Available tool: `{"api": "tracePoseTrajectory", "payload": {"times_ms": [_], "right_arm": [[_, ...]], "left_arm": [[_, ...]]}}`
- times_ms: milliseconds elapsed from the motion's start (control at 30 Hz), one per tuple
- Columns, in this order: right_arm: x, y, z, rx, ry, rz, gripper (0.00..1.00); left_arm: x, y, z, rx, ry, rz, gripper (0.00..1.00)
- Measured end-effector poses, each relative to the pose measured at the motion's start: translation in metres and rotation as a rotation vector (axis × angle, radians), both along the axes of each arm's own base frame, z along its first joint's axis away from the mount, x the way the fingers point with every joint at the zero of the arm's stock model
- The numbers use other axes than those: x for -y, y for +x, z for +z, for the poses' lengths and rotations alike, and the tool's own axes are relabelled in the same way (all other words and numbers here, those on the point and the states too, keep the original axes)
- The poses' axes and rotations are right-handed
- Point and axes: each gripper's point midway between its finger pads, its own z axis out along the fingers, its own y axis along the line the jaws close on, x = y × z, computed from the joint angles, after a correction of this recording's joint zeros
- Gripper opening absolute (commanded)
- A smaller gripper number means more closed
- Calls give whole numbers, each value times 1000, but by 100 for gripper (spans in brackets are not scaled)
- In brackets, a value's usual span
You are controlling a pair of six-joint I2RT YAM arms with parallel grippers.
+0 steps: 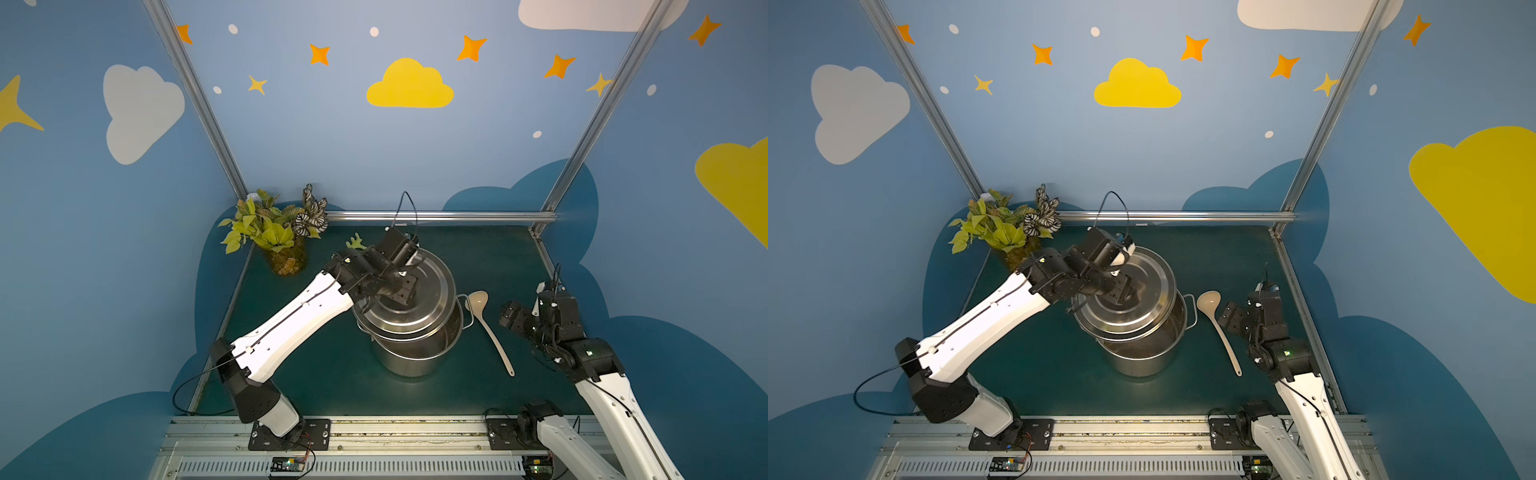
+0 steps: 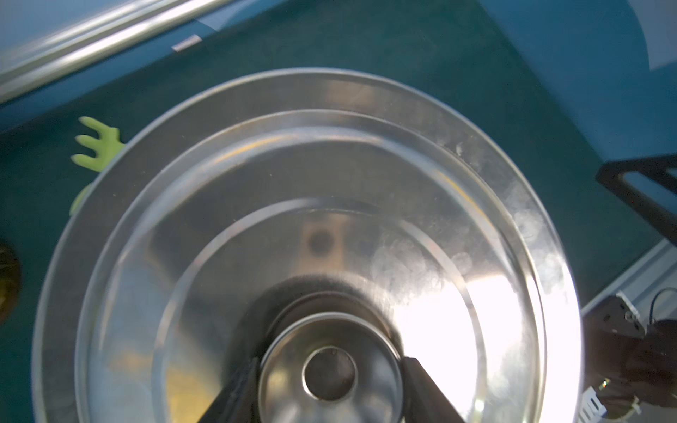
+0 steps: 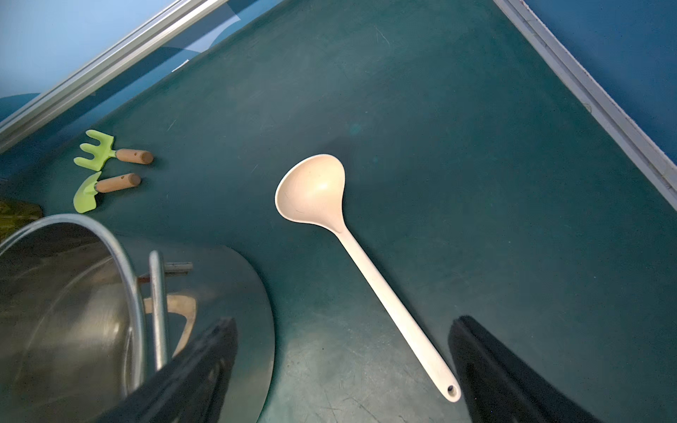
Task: Stir the soup with a spoon
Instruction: Pick up the lid from the pan, then place the lid at the center of the board.
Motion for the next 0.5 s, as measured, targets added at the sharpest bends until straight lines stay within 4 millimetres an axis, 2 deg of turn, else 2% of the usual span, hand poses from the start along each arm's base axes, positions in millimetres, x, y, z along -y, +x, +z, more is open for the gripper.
{"api": "tracePoseTrajectory", "payload": {"times_ms": [100,200,233,367,433,500], "right_arm": [[2,2,-5,-24,-7,-9,97],[4,3,-14,-54,-16,-16,97],[6,3,-19,-70,-20,-21,97],[12,-1,-36,-118,-36,-42,97],[15,-2,-42,-137,-40,-53,97],[17,-4,-50,-160,-43,-61,96]], "left_arm": [[-51,17,13,30,-28,127,15],[-110,24,5,25,-31,275,15],[-137,23,-5,7,-28,344,15],[-206,11,-53,-80,-19,543,15],[-226,1,-82,-139,-16,613,16],[-236,-8,-112,-200,-15,655,18]]}}
